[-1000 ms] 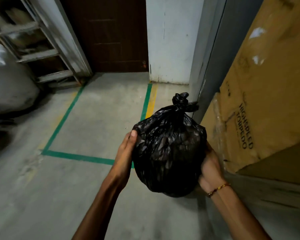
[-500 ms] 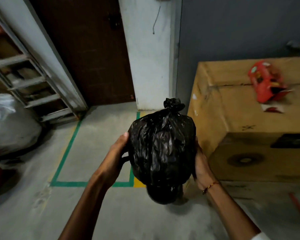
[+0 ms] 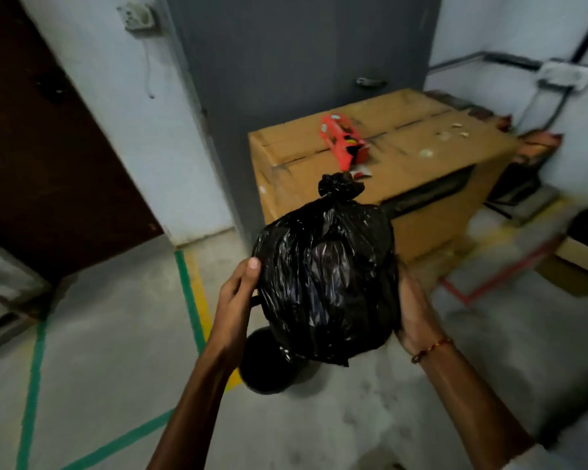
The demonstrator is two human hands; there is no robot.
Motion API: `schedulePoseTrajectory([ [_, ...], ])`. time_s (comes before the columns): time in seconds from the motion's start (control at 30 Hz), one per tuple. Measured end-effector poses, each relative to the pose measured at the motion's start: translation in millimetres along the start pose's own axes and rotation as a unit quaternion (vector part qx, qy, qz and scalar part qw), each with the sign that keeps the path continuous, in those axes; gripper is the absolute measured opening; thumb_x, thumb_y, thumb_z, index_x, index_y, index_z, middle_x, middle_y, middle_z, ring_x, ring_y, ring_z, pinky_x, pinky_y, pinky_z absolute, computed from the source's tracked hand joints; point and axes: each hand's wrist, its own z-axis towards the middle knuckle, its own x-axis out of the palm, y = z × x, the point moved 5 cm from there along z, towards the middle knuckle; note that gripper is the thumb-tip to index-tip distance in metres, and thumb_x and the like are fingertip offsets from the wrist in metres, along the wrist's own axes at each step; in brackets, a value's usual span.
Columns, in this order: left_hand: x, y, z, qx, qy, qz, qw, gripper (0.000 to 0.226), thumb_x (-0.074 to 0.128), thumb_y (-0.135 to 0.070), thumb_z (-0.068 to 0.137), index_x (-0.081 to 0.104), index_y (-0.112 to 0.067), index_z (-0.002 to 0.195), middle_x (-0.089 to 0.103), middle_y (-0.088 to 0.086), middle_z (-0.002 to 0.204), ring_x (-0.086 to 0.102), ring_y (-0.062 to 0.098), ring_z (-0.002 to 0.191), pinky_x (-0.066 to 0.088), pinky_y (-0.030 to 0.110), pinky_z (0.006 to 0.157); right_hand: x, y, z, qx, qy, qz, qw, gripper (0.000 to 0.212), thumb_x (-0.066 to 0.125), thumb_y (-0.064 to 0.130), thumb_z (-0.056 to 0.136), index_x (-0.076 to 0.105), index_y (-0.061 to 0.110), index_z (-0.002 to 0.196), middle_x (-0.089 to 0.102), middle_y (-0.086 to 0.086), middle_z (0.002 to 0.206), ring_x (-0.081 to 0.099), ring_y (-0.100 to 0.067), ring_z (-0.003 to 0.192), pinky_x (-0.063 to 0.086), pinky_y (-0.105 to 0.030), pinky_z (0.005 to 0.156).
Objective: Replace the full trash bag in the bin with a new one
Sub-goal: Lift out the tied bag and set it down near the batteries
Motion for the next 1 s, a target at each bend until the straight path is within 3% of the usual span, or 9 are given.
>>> schedulePoseTrajectory([
  [0.1,55.0,-3.4,14.9,0.004,0.069,0.01,0.998,0.043,0.037,-0.056,0.096,0.057,-0.039,0.131,0.062,-0.016,0.131,0.057,0.004,0.122,0.047,0.04,0.1,-53.3,24.4,-7.9,-0.046,-0.044,0.02,0.998,0.04,0.043,0.047,0.1,0.064,0.025,0.126,0.07,0.004,0.122,0.065,-0.018,0.113,0.053,-0.038,0.093],
  [0.2,119.2,-1.8,32.5,-0.009,0.13,0.019,0.991,0.052,0.042,-0.064,0.091,0.054,-0.038,0.134,0.06,-0.015,0.135,0.056,0.008,0.124,0.045,0.044,0.106,-111.5,44.4,-9.5,-0.05,-0.091,0.039,0.994,0.047,0.047,0.058,0.095,0.062,0.028,0.128,0.07,0.006,0.122,0.065,-0.017,0.114,0.054,-0.036,0.092],
  [0.3,185.4,3.2,45.0,-0.019,0.186,0.02,0.982,0.049,0.042,-0.06,0.093,0.054,-0.037,0.135,0.06,-0.014,0.135,0.057,0.008,0.123,0.044,0.045,0.106,-169.9,59.7,-10.1,-0.069,-0.149,0.032,0.986,0.037,0.042,0.047,0.1,0.067,0.026,0.117,0.076,0.018,0.096,0.071,0.001,0.087,0.057,-0.016,0.067],
  [0.33,212.4,5.5,48.7,-0.021,0.208,0.02,0.978,0.048,0.041,-0.059,0.094,0.054,-0.037,0.135,0.059,-0.013,0.136,0.056,0.009,0.125,0.043,0.046,0.107,-193.6,64.6,-9.8,-0.073,-0.163,0.034,0.983,0.036,0.041,0.045,0.101,0.066,0.025,0.119,0.076,0.017,0.096,0.071,0.001,0.088,0.057,-0.016,0.067],
  [0.43,286.1,7.7,56.8,-0.023,0.251,0.034,0.967,0.051,0.037,-0.065,0.094,0.052,-0.041,0.136,0.055,-0.016,0.14,0.052,0.009,0.129,0.04,0.047,0.109,-255.4,81.3,-7.1,-0.077,-0.186,0.027,0.979,0.039,0.042,0.048,0.1,0.066,0.026,0.123,0.073,0.007,0.115,0.068,-0.012,0.108,0.055,-0.032,0.091],
  [0.57,391.2,3.1,60.6,-0.041,0.283,0.042,0.957,0.055,0.034,-0.07,0.091,0.053,-0.041,0.135,0.057,-0.017,0.137,0.053,0.006,0.126,0.041,0.042,0.105,-349.8,104.6,4.7,-0.082,-0.22,0.02,0.972,0.044,0.043,0.057,0.097,0.061,0.032,0.128,0.068,0.005,0.125,0.063,-0.016,0.118,0.047,-0.046,0.104],
  [0.77,504.3,9.5,77.3,-0.079,0.305,0.044,0.948,0.063,0.034,-0.075,0.086,0.052,-0.04,0.136,0.055,-0.012,0.139,0.052,0.013,0.127,0.038,0.042,0.105,-447.6,132.2,28.0,-0.093,-0.224,0.01,0.97,0.04,0.039,0.054,0.1,0.059,0.037,0.129,0.066,0.008,0.128,0.06,-0.013,0.121,0.044,-0.047,0.107],
  [0.87,548.0,10.3,96.0,-0.086,0.31,0.063,0.945,0.069,0.035,-0.076,0.082,0.052,-0.037,0.136,0.053,-0.006,0.143,0.051,0.016,0.129,0.039,0.04,0.102,-479.5,142.5,48.1,-0.08,-0.222,0.018,0.972,0.052,0.035,0.066,0.095,0.056,0.037,0.133,0.062,0.006,0.134,0.057,-0.016,0.125,0.04,-0.051,0.11],
  [1.0,600.7,14.7,129.8,-0.098,0.325,0.093,0.936,0.068,0.036,-0.078,0.082,0.054,-0.038,0.135,0.053,-0.004,0.143,0.05,0.019,0.13,0.036,0.05,0.11,-517.8,154.5,89.2,-0.071,-0.217,0.034,0.973,0.063,0.035,0.075,0.088,0.052,0.039,0.136,0.059,0.006,0.138,0.055,-0.017,0.128,0.039,-0.049,0.111],
])
